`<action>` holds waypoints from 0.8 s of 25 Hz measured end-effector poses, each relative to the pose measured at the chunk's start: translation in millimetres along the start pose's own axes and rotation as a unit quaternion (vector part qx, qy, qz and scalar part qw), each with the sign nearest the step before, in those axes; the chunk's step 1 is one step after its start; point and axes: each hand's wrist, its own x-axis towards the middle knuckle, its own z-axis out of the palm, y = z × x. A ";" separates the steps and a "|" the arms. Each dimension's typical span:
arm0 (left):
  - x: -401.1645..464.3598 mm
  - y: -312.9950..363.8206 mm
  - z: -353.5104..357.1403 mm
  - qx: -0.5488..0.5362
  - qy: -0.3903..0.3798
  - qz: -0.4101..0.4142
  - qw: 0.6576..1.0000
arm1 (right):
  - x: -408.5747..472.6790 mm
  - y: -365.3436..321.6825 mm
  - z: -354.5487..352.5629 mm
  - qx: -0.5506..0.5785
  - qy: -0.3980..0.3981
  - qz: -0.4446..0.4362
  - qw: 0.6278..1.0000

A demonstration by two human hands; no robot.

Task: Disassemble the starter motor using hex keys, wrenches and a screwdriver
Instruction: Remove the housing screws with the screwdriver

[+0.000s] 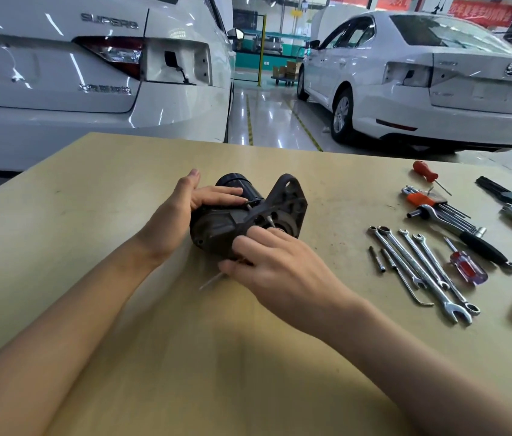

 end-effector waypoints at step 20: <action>-1.3 -2.2 5.8 0.086 0.053 0.035 0.994 | -15.1 43.0 -34.8 0.664 -0.131 0.493 0.546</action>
